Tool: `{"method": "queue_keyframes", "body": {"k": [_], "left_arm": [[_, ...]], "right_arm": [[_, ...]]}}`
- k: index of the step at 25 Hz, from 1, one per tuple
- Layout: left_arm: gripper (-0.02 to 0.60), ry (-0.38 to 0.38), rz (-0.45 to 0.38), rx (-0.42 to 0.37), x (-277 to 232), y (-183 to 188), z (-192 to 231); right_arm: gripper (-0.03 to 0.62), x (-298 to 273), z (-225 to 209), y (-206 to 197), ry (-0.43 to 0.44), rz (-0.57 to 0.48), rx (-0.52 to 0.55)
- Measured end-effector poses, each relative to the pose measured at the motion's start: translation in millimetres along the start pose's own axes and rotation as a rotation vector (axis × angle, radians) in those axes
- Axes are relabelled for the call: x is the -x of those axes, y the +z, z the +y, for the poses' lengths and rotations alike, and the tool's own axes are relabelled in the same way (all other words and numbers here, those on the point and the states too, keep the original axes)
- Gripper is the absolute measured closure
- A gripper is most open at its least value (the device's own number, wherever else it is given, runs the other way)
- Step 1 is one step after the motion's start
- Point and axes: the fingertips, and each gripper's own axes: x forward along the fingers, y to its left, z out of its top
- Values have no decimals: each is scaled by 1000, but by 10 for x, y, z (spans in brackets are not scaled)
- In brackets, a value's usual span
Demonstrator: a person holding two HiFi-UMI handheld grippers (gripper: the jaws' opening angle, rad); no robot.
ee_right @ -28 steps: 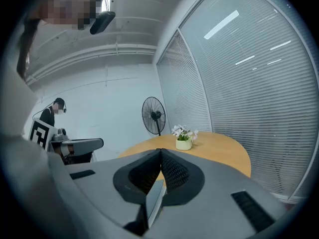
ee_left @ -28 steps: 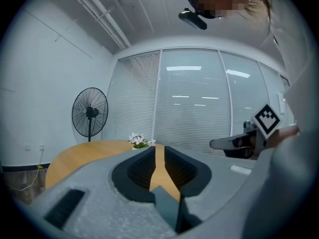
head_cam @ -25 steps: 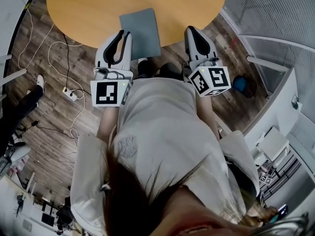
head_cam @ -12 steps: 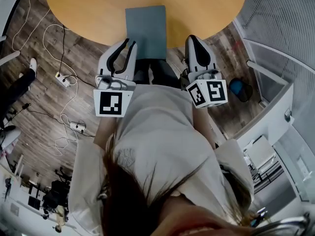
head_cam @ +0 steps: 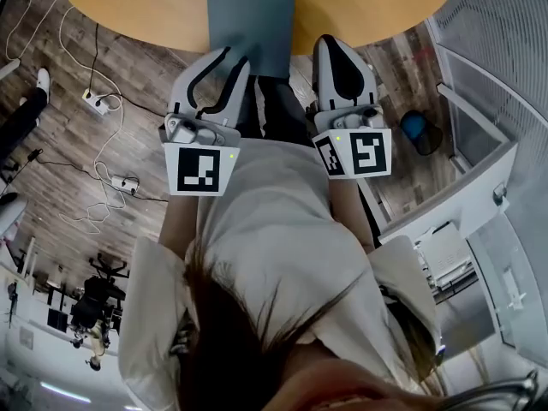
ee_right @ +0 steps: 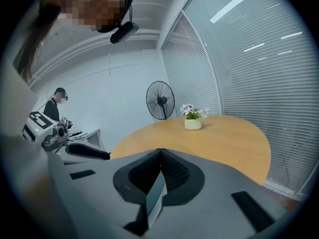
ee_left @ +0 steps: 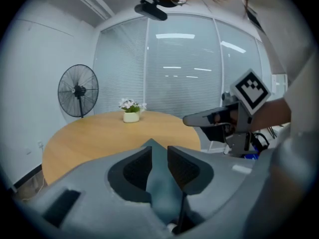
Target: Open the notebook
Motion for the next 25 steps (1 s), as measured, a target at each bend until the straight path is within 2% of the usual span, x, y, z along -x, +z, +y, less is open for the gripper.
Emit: {"method": "queue_keyframes", "body": {"k": [3,8,14,21,25], "left_arm": [[451,-65,24,-50,-128,-111,-254],[405,-123,47,-43,-265,-255,-515],[339,-141,79,-57,-361,-383,-669],[293,-154,169,-157,-472,-563,-833],[291,-158,214,-228,-548,-650,-930]], "right_arm": [[592,16,-42,-103,-6,9,-11],[592,106,-113,-213,-24,15,-34],[592,194,-172,-344,-20,37,-53],[592,284,-279,-444,-20,62,-63],[592,295,-330,-506,-14,77,-71]]}}
